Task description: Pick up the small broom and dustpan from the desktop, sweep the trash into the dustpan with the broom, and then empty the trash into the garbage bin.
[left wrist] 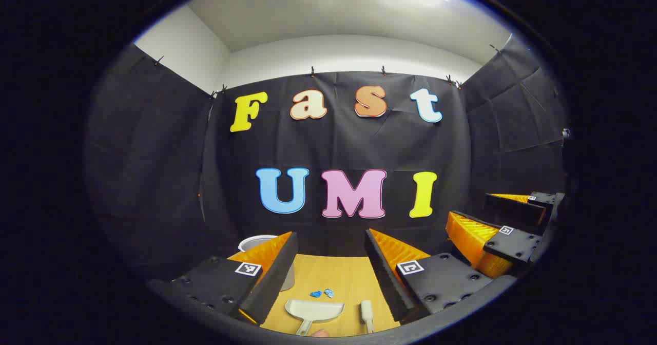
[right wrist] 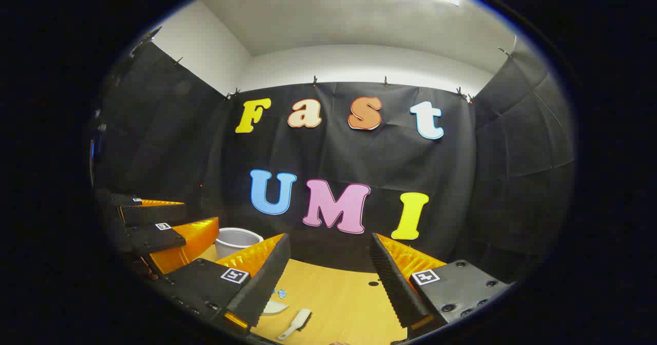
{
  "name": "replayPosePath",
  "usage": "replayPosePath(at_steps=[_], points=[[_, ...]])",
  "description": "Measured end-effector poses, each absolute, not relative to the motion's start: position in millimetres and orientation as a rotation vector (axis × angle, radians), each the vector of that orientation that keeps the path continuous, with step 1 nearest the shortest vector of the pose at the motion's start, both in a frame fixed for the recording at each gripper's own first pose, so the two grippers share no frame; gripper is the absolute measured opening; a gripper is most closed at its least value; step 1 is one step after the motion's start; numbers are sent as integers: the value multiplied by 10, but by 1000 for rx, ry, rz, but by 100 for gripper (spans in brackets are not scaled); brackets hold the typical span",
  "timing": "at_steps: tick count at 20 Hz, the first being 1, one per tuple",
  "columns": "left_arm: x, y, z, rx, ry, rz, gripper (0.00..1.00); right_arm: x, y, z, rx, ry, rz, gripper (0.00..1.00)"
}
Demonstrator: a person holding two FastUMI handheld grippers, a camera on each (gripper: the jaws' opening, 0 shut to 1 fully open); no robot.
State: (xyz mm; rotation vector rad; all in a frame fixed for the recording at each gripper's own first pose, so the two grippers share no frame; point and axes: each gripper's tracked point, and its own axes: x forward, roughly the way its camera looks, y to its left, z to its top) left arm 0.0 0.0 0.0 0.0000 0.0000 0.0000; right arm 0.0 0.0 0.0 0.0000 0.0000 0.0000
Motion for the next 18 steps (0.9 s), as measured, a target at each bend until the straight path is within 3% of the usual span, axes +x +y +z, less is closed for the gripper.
replayPosePath(at_steps=[10, 18], points=[[73, 316, -9, -28, -7, 3, 78, 82, 195, -126, 33, 53, -69, 97], [235, 154, -79, -60, 10, -50, 78, 163, 132, -119, 26, 37, -115, 97]])
